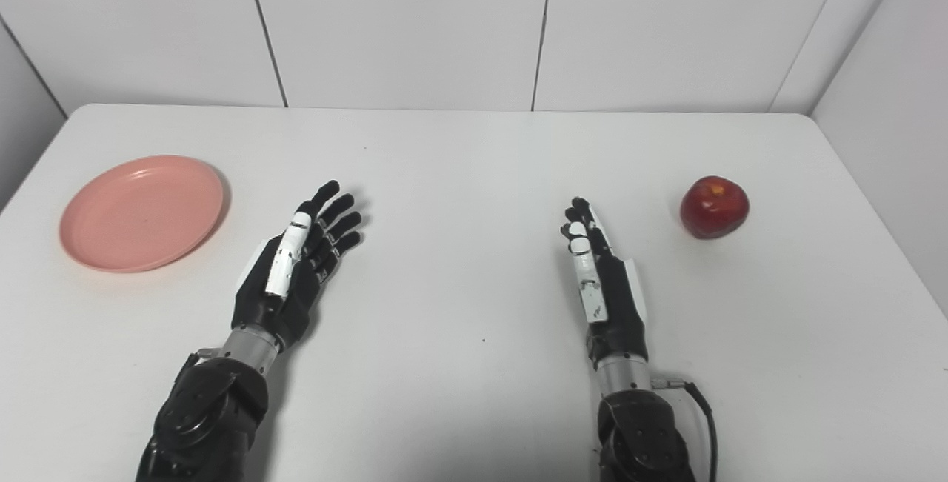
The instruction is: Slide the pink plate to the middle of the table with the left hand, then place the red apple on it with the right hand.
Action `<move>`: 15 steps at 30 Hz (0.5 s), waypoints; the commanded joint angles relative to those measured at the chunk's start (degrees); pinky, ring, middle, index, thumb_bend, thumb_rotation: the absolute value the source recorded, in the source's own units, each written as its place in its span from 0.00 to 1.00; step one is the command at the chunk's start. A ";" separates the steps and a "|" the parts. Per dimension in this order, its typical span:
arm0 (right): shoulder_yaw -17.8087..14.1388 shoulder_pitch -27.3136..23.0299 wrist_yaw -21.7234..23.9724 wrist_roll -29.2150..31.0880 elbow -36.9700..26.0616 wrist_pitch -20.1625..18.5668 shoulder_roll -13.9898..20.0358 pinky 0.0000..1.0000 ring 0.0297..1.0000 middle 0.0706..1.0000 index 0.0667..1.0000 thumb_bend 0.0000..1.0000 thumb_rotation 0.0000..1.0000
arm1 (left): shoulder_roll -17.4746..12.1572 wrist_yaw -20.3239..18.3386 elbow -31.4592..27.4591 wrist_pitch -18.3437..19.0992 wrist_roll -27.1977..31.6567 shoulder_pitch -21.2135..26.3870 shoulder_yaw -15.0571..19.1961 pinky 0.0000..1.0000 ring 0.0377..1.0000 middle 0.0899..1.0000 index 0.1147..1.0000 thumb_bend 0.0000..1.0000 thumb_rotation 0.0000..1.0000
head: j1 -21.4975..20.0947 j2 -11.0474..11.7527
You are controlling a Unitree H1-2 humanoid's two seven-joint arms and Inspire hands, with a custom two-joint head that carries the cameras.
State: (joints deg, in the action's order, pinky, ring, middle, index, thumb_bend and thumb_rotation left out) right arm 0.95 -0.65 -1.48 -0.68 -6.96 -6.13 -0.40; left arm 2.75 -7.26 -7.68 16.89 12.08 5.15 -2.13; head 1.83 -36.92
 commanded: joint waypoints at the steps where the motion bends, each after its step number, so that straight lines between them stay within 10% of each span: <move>1: -0.46 -0.62 1.15 1.16 -0.25 3.42 0.75 0.99 0.93 0.94 0.94 0.26 1.00 | 1.11 0.03 -0.77 -3.00 -0.56 1.23 -0.82 0.90 0.90 0.91 0.88 0.40 0.87 | 0.06 0.03; 15: -2.07 -0.15 4.10 5.17 1.98 6.24 3.72 0.99 0.96 0.97 0.96 0.24 1.00 | 4.17 1.30 3.18 -7.21 -3.38 1.03 -3.39 0.89 0.88 0.90 0.88 0.42 0.84 | 10.64 5.38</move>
State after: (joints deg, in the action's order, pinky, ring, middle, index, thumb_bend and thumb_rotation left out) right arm -0.21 -0.50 2.27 3.91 -4.95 -2.49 2.55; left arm 6.03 -5.91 -3.90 12.44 9.36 4.98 -5.01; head 11.51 -32.26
